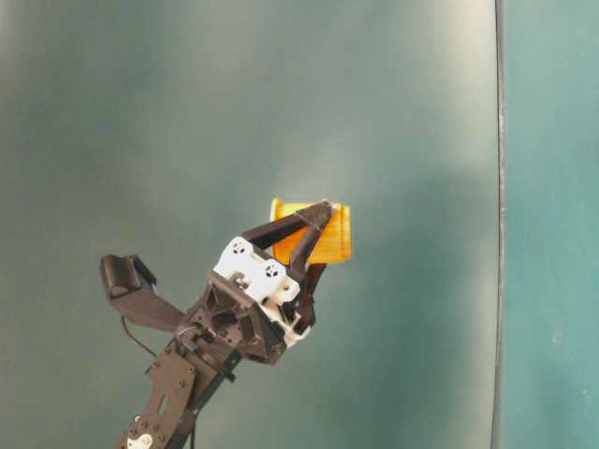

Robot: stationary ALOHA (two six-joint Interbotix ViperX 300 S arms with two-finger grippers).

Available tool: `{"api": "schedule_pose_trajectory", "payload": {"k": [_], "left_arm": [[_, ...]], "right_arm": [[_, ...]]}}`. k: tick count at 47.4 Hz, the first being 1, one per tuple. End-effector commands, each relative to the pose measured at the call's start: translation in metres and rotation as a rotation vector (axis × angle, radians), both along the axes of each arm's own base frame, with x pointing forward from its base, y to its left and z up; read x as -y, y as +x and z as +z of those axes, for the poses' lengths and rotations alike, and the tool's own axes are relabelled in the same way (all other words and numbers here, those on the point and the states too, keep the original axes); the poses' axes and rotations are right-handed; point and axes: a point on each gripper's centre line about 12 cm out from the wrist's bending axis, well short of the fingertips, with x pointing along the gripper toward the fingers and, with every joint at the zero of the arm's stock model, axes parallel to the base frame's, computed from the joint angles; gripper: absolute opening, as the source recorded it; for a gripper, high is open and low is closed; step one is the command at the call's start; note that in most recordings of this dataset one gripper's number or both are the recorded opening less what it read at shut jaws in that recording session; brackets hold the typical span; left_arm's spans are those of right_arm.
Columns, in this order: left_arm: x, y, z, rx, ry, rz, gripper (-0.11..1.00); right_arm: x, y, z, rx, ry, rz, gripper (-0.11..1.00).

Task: Lift the orange cup with left arm.
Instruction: 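Hold the orange cup still in the air with the left gripper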

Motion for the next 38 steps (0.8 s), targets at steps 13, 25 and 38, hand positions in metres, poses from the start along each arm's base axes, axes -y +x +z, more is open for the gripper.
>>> {"api": "schedule_pose_trajectory", "payload": {"k": [13,25,38], "left_arm": [[0.0014,0.0001,0.0239,0.054,0.025,-0.004,0.63],[0.0016,-0.0006,0.0228,0.040,0.020,-0.004,0.63],[0.0016,-0.0006,0.0228,0.041,0.018,-0.003,0.63]], "right_arm": [[-0.0004,0.0028,0.0129,0.035,-0.002,0.002,0.00],[-0.0005,0.0028,0.0127,0.034,-0.006,0.002,0.00],[-0.0001,0.0030,0.0124,0.032,-0.006,0.001,0.00]]}}
